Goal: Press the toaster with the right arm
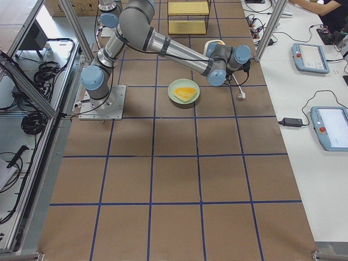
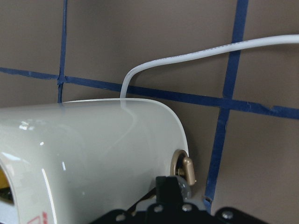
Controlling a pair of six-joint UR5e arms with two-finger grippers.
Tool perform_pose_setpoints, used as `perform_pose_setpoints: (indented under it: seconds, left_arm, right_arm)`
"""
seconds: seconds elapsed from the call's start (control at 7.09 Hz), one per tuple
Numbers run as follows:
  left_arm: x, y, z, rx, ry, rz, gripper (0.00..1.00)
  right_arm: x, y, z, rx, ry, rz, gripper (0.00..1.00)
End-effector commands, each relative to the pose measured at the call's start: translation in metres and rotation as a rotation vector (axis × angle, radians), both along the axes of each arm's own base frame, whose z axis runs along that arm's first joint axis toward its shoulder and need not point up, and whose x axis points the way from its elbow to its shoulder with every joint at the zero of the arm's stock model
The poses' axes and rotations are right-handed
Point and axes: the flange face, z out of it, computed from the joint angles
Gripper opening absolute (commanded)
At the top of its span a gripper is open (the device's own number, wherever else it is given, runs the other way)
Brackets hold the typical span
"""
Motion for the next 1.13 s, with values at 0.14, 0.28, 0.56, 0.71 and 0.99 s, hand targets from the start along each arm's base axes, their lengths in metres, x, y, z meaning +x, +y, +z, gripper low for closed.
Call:
perform_pose_setpoints:
  seconds: [0.14, 0.28, 0.56, 0.71, 0.99]
  left_arm:
    - [0.000, 0.000, 0.000, 0.000, 0.000, 0.000, 1.00]
    - [0.000, 0.000, 0.000, 0.000, 0.000, 0.000, 1.00]
    - [0.000, 0.000, 0.000, 0.000, 0.000, 0.000, 1.00]
    - [0.000, 0.000, 0.000, 0.000, 0.000, 0.000, 1.00]
    - [0.000, 0.000, 0.000, 0.000, 0.000, 0.000, 1.00]
  right_arm:
    - [0.000, -0.006, 0.018, -0.031, 0.030, -0.010, 0.17]
    - [-0.003, -0.012, 0.056, -0.077, 0.162, -0.002, 0.91]
    - [0.076, 0.000, 0.134, -0.152, 0.533, 0.099, 1.00]
    - [0.092, -0.006, 0.104, -0.135, 0.670, 0.152, 1.00]
    - [0.093, -0.003, 0.163, -0.197, 0.678, 0.114, 1.00]
